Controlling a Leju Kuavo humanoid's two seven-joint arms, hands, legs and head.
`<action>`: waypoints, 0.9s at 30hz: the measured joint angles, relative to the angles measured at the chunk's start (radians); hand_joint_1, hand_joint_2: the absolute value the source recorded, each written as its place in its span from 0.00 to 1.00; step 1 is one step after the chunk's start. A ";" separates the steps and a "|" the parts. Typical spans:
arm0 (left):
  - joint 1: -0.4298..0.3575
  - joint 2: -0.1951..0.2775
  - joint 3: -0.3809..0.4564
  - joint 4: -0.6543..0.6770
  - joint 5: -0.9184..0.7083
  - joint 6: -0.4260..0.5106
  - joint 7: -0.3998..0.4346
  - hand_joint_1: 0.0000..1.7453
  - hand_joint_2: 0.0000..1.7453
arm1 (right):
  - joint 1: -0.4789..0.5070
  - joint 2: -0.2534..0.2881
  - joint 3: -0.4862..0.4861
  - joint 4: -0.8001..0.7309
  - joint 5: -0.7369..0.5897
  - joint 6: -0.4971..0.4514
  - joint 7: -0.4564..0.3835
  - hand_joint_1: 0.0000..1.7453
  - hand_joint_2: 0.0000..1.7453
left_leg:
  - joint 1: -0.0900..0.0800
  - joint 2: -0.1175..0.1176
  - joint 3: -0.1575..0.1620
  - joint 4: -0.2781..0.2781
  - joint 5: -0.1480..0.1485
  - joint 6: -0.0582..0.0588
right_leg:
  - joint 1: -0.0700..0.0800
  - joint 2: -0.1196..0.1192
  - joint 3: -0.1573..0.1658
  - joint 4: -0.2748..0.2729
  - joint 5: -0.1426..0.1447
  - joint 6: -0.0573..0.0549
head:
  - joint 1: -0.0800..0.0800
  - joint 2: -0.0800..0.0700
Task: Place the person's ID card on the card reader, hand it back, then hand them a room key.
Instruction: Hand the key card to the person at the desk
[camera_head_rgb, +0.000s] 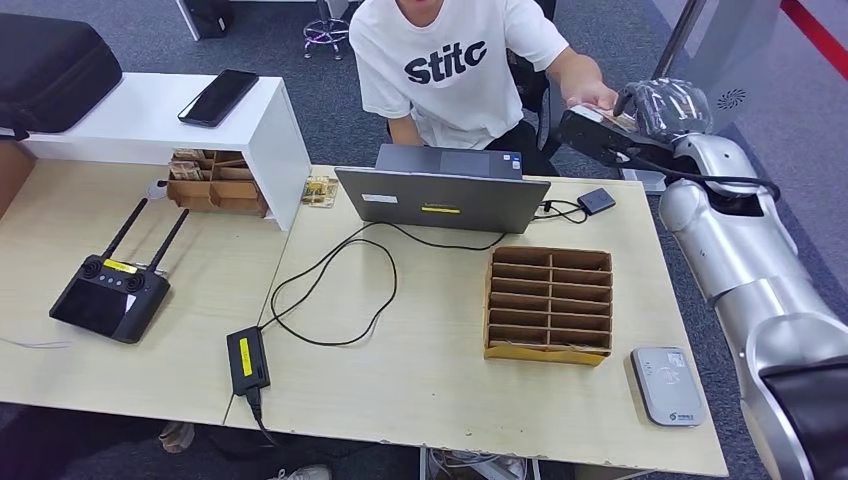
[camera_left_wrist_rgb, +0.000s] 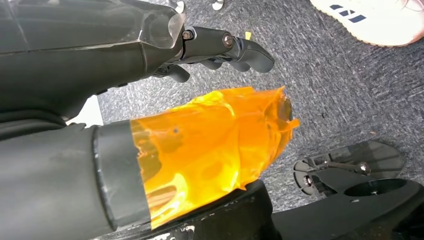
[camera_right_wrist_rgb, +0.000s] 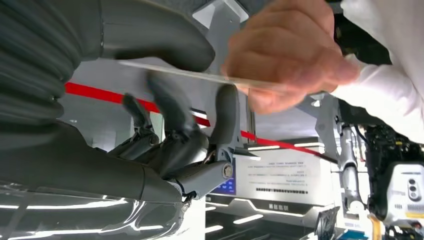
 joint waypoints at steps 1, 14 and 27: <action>0.001 0.000 0.000 0.000 0.000 0.000 0.001 0.00 0.00 | -0.001 0.001 0.002 0.012 -0.001 -0.004 -0.001 0.00 1.00 | 0.000 0.000 0.000 0.000 0.000 0.000 | 0.000 0.000 0.000 0.000 0.000 0.000 | 0.000 0.000; 0.007 0.003 0.000 0.000 0.008 0.002 0.008 0.00 0.00 | -0.001 0.007 0.009 0.056 -0.020 -0.064 -0.015 0.00 1.00 | 0.000 0.000 0.000 0.000 0.000 0.000 | 0.000 0.000 0.000 0.000 0.000 0.000 | 0.000 0.000; 0.014 0.003 0.000 0.000 0.036 0.004 -0.011 0.00 0.00 | 0.008 0.009 -0.006 -0.020 -0.089 -0.133 -0.096 0.00 1.00 | 0.000 0.000 0.000 0.000 0.000 0.000 | 0.000 0.000 0.000 0.000 0.000 0.000 | 0.000 0.000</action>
